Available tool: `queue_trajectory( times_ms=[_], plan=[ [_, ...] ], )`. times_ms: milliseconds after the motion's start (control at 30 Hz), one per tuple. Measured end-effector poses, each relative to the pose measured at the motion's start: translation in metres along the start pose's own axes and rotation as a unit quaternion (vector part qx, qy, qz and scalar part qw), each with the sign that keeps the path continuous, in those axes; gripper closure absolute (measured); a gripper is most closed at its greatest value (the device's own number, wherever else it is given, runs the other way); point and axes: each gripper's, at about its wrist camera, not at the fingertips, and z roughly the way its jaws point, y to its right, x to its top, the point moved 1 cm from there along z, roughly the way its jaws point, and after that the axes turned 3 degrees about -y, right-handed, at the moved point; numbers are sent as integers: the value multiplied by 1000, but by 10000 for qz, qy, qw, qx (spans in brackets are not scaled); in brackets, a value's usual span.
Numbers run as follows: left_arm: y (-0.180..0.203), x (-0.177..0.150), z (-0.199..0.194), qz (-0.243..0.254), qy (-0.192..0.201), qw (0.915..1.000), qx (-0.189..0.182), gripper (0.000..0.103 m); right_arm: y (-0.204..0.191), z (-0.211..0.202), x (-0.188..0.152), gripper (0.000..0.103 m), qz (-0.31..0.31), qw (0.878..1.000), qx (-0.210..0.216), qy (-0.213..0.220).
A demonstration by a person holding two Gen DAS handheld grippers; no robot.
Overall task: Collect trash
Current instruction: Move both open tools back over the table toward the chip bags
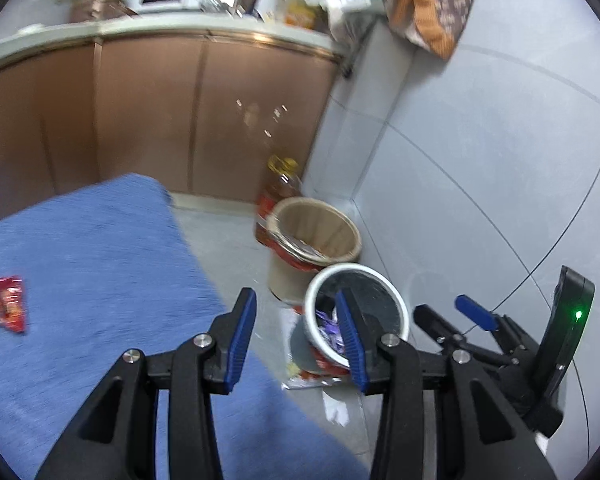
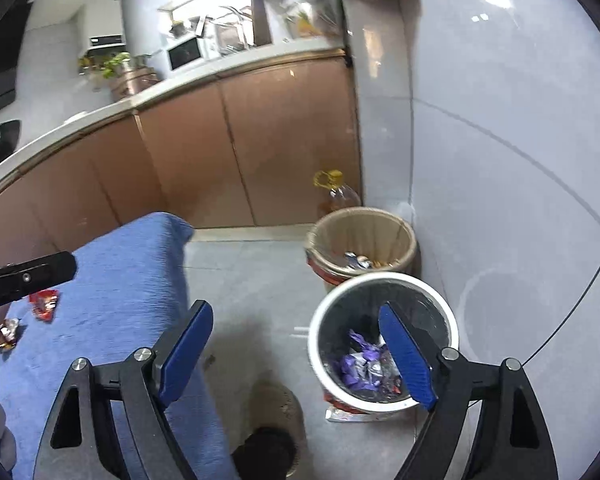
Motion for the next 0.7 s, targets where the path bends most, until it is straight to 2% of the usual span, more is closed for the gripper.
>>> queue_trajectory(
  times_ms=[233, 300, 333, 367, 533, 700],
  plan=[
    [-37, -21, -88, -101, 675, 9958, 613, 63, -47, -45, 6, 12, -438, 9980, 249, 379],
    [-45, -31, -112, -132, 879, 9922, 878, 58, -58, -59, 7, 9, -563, 9966, 309, 516],
    [-48, -34, -120, -159, 951, 9905, 983, 47, -66, -69, 8, 8, -646, 9954, 354, 611],
    [-52, -40, -133, -209, 1066, 9876, 1131, 43, -73, -78, 8, 8, -703, 9945, 386, 679],
    [-64, -64, -190, -349, 1550, 9735, 1645, 40, -100, -117, 10, 3, -995, 9878, 564, 1059],
    [-72, -80, -230, -454, 1917, 9594, 2019, 35, -125, -150, 9, 0, -1187, 9788, 858, 1430]
  ],
)
